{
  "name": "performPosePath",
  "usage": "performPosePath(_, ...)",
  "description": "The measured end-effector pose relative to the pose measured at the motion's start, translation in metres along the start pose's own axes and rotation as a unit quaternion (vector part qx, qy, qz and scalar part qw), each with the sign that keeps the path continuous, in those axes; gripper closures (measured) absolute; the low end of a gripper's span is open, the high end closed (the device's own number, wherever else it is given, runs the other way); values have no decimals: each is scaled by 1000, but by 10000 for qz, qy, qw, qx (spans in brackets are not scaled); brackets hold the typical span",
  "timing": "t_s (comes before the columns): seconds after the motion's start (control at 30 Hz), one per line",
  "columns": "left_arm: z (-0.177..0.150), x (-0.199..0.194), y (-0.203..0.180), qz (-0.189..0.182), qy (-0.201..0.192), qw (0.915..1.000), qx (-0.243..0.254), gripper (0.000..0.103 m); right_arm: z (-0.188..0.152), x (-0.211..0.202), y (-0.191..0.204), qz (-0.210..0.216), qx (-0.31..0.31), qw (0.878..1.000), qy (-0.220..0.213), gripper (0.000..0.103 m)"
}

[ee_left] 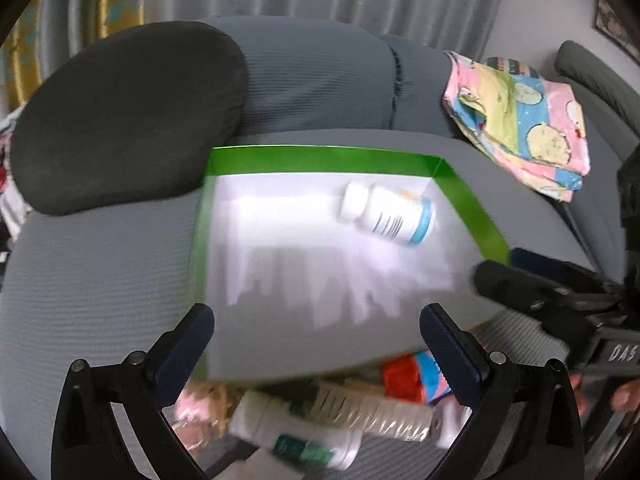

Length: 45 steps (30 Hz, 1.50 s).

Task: Organize rigid objects
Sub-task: 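Carry the blue-label bottle into the green box and release it, then grasp the white plug adapter with the right gripper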

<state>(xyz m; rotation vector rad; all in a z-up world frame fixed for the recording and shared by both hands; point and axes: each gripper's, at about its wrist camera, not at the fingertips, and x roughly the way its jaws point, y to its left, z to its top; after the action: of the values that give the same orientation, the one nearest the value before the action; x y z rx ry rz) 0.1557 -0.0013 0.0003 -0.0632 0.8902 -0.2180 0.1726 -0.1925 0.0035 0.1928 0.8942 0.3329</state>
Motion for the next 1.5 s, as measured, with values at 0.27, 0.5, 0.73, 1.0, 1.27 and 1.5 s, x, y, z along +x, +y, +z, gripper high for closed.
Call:
performPosePath(0.27, -28, -25, -2, 259, -42, 9996, 72, 1, -20, -35, 1, -760, -304, 9965, -196, 1)
performPosePath(0.5, -55, -45, -22, 259, -65, 9991, 344, 1, -40, -75, 13, -992, -570, 9919, -556, 1)
performPosePath(0.73, -75, -53, -44, 95, -60, 9988, 467, 1, -52, -94, 18, -967, -665, 9911, -633, 1)
performPosePath(1.0, -87, -51, -61, -20, 23, 9988, 482, 1, -69, -98, 19, -936, -696, 9918, -516, 1)
performPosePath(1.27, -94, -39, -78, -213, 176, 9981, 542, 1, -79, -89, 11, -854, -628, 9939, -304, 1)
performPosePath(1.5, -99, -23, -82, -387, 337, 9975, 484, 1, -84, -72, 4, -769, -609, 9952, -48, 1)
